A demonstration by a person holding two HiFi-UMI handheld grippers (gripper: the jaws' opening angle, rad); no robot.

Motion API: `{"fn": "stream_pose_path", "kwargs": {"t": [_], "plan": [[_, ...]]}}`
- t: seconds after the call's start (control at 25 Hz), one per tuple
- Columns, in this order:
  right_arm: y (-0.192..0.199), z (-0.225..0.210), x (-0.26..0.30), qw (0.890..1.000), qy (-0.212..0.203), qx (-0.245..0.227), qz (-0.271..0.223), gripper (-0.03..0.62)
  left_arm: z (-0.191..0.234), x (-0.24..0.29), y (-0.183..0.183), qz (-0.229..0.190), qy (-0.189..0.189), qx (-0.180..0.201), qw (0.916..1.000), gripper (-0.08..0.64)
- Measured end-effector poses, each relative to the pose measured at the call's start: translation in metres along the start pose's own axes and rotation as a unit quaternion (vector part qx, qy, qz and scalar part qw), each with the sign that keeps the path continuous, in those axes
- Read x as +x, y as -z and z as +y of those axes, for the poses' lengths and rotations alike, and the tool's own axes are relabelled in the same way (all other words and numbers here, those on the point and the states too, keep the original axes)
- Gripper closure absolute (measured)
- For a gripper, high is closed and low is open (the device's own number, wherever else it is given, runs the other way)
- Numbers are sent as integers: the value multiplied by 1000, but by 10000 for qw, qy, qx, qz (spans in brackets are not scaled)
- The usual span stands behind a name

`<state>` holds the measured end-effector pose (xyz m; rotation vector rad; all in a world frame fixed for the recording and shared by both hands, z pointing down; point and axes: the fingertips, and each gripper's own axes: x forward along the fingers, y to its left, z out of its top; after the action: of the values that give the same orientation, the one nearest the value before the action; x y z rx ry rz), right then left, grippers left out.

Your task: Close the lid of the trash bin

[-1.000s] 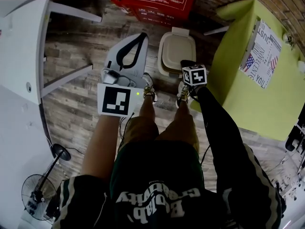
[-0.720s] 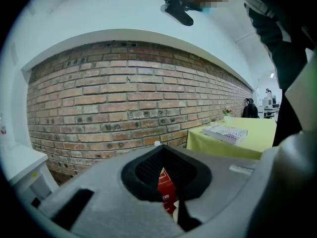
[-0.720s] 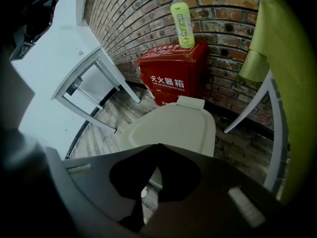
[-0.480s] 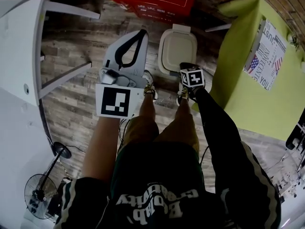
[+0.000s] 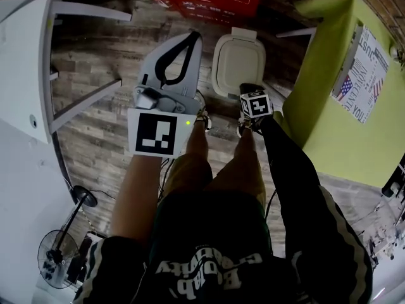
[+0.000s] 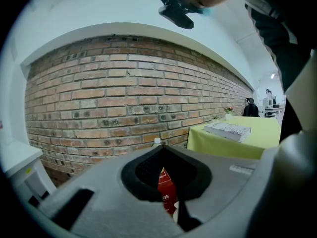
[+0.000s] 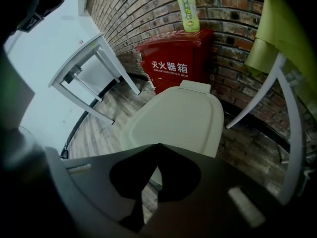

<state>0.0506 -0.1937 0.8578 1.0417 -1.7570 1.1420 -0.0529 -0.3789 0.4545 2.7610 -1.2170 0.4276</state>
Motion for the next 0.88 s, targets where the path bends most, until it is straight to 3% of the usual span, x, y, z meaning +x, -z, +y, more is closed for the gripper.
{"fn": "stream_pose_path", "kwargs": {"t": [0.88], "plan": [[20, -9, 39, 9996, 103, 195, 158, 581, -13, 14, 41, 196, 205, -78, 9996, 554]]}}
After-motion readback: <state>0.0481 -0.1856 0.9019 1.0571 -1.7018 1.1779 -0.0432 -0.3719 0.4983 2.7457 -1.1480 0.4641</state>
